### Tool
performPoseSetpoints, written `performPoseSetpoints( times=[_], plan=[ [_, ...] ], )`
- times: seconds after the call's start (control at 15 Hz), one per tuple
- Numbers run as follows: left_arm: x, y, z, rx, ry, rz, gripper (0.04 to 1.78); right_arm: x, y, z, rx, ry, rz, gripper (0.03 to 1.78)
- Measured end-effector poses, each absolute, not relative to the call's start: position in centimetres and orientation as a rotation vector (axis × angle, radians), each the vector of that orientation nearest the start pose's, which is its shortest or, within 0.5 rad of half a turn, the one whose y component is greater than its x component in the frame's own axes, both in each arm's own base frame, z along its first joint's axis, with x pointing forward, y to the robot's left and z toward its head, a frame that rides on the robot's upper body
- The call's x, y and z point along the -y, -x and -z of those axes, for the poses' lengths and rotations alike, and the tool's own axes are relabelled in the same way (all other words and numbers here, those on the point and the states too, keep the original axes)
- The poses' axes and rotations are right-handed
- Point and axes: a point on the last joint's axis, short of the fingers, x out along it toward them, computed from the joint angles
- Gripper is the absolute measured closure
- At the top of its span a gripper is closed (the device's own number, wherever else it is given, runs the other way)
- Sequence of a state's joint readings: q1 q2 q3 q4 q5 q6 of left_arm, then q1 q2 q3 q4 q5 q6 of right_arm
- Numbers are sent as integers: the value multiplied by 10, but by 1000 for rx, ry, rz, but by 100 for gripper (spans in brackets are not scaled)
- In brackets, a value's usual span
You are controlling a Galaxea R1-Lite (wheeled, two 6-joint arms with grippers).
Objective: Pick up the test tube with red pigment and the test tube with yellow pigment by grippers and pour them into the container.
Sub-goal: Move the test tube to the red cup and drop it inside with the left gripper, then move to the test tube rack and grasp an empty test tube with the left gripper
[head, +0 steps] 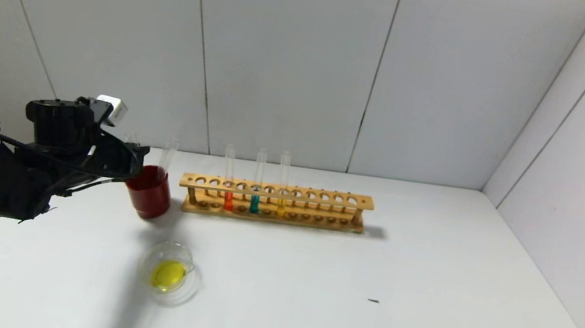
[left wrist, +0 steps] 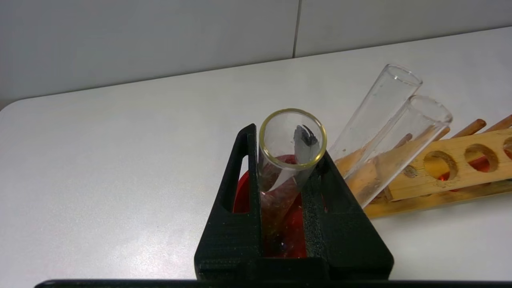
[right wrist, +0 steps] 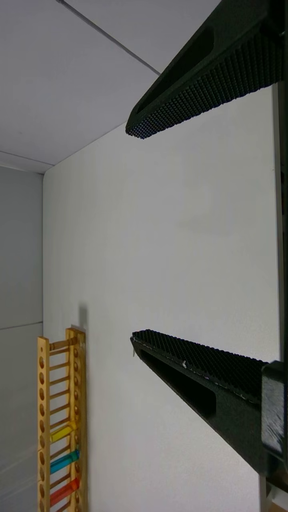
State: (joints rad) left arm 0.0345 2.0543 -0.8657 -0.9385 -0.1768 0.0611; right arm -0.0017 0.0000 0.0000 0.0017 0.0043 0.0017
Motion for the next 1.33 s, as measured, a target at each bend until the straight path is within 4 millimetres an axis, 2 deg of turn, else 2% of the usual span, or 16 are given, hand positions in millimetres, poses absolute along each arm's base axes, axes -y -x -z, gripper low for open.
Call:
performPoseSetpoints(
  times=[0.2,0.33,0.4,0.67,0.87,1.0,1.13,1.33],
  plan=[
    [-9,-375,-101,-259,-33,147,142,0,23,-75,-2,-2,-3,6],
    [-9,-375,-101,-258,-34,145,126,0,23,-75,-2,-2,-3,6],
    [-9,-375,-103,-254,-35,144,114,0,23,-75,-2,-2,-3,6],
    [-9,-370,-117,-218,-41,144,46,0,23,-75,-2,-2,-3,6],
    [-9,-362,-135,-178,-62,146,16,0,23,-75,-2,-1,-2,6],
    [-5,-352,-148,-151,-111,158,8,0,23,-75,-2,-1,-2,6],
    [1,-340,-160,-163,-169,180,7,0,23,-75,-2,-2,-3,6],
    [12,-316,-176,-237,-156,265,7,0,23,-75,-2,-2,-2,6]
  ],
)
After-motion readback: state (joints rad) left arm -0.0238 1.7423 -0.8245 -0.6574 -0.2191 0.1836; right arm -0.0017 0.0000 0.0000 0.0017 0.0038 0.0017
